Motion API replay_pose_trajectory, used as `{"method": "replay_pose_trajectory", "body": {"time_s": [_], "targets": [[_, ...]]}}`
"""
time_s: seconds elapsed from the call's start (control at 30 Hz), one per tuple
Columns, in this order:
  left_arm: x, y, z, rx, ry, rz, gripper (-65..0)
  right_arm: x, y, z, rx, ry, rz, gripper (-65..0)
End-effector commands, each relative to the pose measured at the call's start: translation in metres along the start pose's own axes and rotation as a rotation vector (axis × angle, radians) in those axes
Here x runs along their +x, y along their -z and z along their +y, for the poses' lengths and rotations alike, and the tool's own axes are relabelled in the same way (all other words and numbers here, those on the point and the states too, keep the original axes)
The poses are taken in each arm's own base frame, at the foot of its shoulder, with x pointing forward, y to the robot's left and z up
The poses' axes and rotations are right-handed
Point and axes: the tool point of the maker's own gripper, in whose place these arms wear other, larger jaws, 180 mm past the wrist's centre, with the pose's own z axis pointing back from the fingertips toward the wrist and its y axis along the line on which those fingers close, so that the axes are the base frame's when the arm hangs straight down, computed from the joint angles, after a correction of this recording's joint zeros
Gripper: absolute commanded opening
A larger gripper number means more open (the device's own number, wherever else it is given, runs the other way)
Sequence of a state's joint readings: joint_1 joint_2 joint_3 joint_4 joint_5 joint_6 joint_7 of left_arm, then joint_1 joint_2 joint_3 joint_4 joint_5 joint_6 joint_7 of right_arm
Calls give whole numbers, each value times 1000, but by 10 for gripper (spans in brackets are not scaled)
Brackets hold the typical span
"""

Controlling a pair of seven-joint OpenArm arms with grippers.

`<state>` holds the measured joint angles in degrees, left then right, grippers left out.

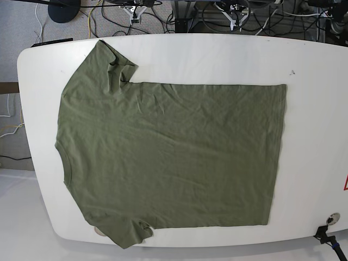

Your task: Fold the T-shirt properly

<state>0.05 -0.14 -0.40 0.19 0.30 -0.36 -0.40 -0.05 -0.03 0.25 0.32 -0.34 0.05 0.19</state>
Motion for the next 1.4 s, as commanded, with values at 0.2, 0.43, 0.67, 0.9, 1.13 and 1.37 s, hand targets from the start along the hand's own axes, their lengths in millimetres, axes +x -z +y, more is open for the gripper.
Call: {"method": "replay_pose_trajectory", "body": {"time_s": [0.2,0.43,0.67,0.9,1.13,1.37], "targets": [[0,0,-4,-6,3,-2,-650,3,0,3,17,1,-10,-650],[5,0,-2,-4,3,-19,-650,-3,0,11,62,7,-5,-650],[-2,0,3,-3,10,-22,-647,-7,-1,11,83,-6,-19,-642],[5,-1,5,0,13,-51,-647,-5,-1,2,69,-5,-23,-642],[-4,-1,5,1,13,-46,-647,9,-2,-2,63,-13,-81,-642],[-10,-8,4,-1,22,-135,-647,13,-10,-13,46,-18,-167,-642]]}}
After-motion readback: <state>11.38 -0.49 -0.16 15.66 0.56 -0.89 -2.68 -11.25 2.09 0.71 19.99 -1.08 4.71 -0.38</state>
